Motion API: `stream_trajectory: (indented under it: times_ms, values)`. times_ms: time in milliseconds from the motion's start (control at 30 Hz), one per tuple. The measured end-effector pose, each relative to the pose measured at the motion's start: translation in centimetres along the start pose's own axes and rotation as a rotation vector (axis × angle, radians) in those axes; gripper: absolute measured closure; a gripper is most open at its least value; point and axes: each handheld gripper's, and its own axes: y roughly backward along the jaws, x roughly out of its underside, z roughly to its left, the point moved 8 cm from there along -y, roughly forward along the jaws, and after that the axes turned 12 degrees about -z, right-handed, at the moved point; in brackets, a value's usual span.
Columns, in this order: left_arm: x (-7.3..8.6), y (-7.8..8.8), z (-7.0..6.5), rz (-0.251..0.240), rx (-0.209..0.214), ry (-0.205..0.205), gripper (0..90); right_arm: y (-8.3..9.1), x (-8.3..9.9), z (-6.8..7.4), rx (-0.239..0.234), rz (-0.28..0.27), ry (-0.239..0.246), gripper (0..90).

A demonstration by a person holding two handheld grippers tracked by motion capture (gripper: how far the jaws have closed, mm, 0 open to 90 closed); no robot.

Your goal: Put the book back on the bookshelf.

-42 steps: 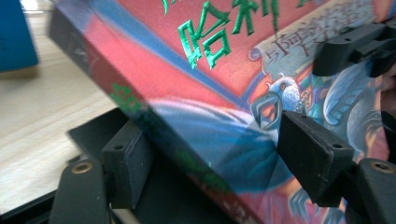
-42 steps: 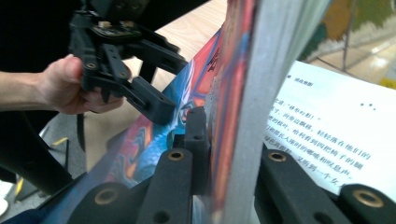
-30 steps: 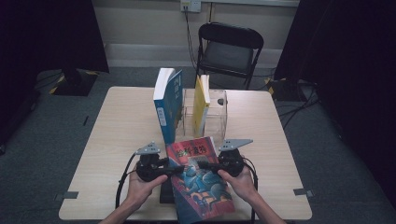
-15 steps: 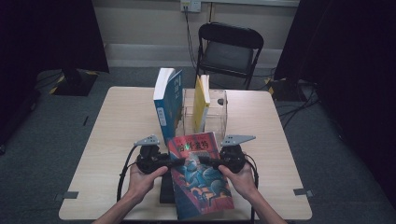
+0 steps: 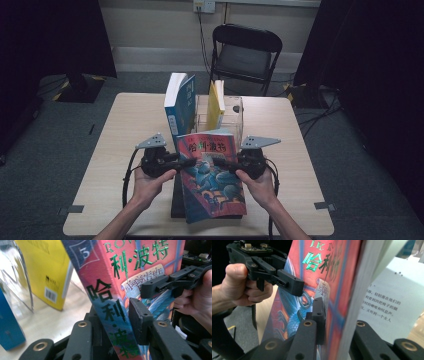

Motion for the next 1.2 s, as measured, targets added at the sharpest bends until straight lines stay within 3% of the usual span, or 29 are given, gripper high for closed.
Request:
stream_trajectory:
  times_ms: [267, 400, 567, 667, 800, 933, 1033, 1200]
  values:
    - [-2.8, 0.2, -0.5, -0.060, -0.017, -0.025, 72.1, 0.3, -2.2, 0.1, 0.000, -0.062, 0.017, 82.8]
    - [-3.8, 0.4, -1.1, -0.091, -0.006, -0.063, 73.0, 0.6, -3.2, 0.4, -0.008, -0.114, 0.027, 82.7]
    - [-2.7, 0.7, -1.6, -0.076, -0.021, -0.136, 73.6, 0.8, -2.6, 0.5, -0.024, -0.107, 0.047, 82.2]
    - [-2.6, 0.8, -1.9, -0.095, -0.007, -0.130, 73.5, 0.9, -2.2, 0.7, -0.037, -0.103, 0.052, 82.1]
    - [-2.4, 0.5, -2.1, -0.081, 0.019, -0.129, 69.0, 1.3, -2.0, 1.2, -0.047, -0.104, 0.072, 82.1]
    - [-2.2, -0.2, -2.2, -0.095, 0.015, -0.120, 69.2, 1.4, -2.0, 1.4, -0.033, -0.104, 0.079, 81.9]
    - [-2.1, 0.1, -2.7, -0.099, 0.020, -0.140, 72.1, 1.5, -1.9, 1.1, -0.023, -0.113, 0.072, 75.9]
    - [-1.6, 1.0, -3.2, -0.119, 0.042, -0.161, 73.0, 2.2, -2.0, 1.0, -0.013, -0.121, 0.103, 67.8]
